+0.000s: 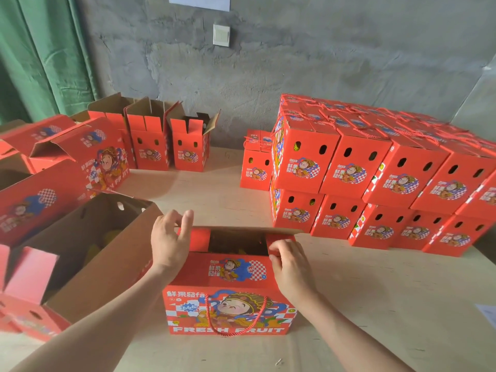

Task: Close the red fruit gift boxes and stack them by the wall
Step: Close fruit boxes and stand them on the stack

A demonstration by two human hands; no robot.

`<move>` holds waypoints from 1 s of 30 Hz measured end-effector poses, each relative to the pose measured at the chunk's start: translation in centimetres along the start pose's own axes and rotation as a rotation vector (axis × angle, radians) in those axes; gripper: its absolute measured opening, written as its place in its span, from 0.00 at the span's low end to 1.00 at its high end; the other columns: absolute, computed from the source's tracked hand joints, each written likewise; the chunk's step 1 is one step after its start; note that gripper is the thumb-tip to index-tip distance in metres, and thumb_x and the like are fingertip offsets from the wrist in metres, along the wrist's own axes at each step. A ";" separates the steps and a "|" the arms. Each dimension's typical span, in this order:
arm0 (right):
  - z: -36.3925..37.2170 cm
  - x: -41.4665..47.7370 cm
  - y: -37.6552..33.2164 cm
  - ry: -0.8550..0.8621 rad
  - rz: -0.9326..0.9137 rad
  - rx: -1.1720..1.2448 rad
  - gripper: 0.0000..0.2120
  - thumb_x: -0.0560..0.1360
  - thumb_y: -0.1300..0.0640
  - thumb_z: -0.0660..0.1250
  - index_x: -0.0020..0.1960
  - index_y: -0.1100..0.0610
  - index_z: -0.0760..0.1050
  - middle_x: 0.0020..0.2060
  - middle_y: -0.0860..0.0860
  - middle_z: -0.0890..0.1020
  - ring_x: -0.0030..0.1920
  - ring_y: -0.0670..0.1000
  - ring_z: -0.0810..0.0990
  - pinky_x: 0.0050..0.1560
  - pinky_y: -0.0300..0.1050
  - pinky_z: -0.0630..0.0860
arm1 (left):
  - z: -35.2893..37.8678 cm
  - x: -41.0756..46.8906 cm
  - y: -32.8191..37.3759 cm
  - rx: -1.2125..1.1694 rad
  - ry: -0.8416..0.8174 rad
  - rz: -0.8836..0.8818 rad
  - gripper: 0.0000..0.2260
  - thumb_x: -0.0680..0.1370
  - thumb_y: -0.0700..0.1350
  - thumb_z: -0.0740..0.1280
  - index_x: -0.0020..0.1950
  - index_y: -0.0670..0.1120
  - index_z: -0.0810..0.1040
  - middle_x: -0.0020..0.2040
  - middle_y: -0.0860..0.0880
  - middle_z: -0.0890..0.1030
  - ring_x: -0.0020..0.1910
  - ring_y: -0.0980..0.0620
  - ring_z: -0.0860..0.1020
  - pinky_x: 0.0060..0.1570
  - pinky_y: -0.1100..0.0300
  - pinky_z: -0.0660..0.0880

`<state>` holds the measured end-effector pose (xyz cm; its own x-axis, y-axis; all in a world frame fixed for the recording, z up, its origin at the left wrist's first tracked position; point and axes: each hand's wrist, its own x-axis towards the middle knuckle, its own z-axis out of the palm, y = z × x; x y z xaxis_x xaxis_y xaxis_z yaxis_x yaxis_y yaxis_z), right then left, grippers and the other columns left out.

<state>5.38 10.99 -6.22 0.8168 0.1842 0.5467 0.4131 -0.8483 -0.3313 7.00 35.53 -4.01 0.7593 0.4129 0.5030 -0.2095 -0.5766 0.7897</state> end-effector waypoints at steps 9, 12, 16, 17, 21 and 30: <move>0.0 -0.4 0.1 0.258 -0.120 -0.085 0.13 0.73 0.52 0.70 0.52 0.57 0.72 0.46 0.55 0.78 0.51 0.53 0.72 0.53 0.45 0.66 | -1.5 1.0 -2.2 0.353 -0.469 0.105 0.16 0.75 0.53 0.69 0.38 0.42 0.72 0.37 0.50 0.77 0.38 0.49 0.74 0.38 0.56 0.71; -0.4 1.0 0.3 0.012 -0.018 -0.055 0.14 0.79 0.52 0.62 0.59 0.59 0.76 0.57 0.55 0.78 0.60 0.56 0.75 0.63 0.50 0.67 | -1.5 1.1 -2.5 0.478 -0.615 0.212 0.14 0.77 0.55 0.65 0.42 0.45 0.71 0.53 0.50 0.79 0.54 0.49 0.75 0.52 0.58 0.70; -1.4 3.7 1.6 -0.612 -0.002 -0.173 0.23 0.81 0.40 0.48 0.76 0.40 0.55 0.77 0.48 0.53 0.77 0.49 0.51 0.74 0.48 0.44 | -1.1 2.0 -2.2 0.699 -0.854 0.305 0.21 0.81 0.56 0.57 0.72 0.50 0.63 0.74 0.51 0.64 0.72 0.50 0.58 0.69 0.53 0.58; -1.7 4.6 2.0 -0.733 -0.001 -0.165 0.25 0.80 0.37 0.47 0.76 0.37 0.50 0.78 0.47 0.47 0.77 0.49 0.44 0.74 0.49 0.41 | -0.9 2.2 -1.9 0.743 -0.902 0.334 0.21 0.81 0.55 0.55 0.74 0.52 0.60 0.75 0.51 0.61 0.72 0.49 0.56 0.69 0.51 0.56; -2.1 7.3 2.3 -0.951 -0.018 -0.133 0.39 0.70 0.25 0.51 0.76 0.37 0.43 0.77 0.46 0.40 0.76 0.48 0.36 0.74 0.54 0.38 | 1.1 2.3 -0.3 0.813 -0.980 0.384 0.23 0.82 0.53 0.49 0.74 0.42 0.56 0.76 0.46 0.60 0.75 0.49 0.53 0.73 0.51 0.48; 0.0 5.9 2.3 -0.805 -0.115 -0.146 0.56 0.55 0.15 0.37 0.77 0.41 0.48 0.71 0.50 0.63 0.69 0.52 0.61 0.69 0.54 0.60 | 3.0 1.9 -0.2 0.851 -1.019 0.508 0.57 0.56 0.81 0.32 0.78 0.50 0.48 0.71 0.46 0.64 0.69 0.46 0.64 0.70 0.51 0.59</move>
<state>11.20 10.11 -3.78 0.8341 0.5263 -0.1650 0.5008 -0.8480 -0.1733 10.31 34.33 -4.26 0.8960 -0.4341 -0.0937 -0.4383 -0.8983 -0.0297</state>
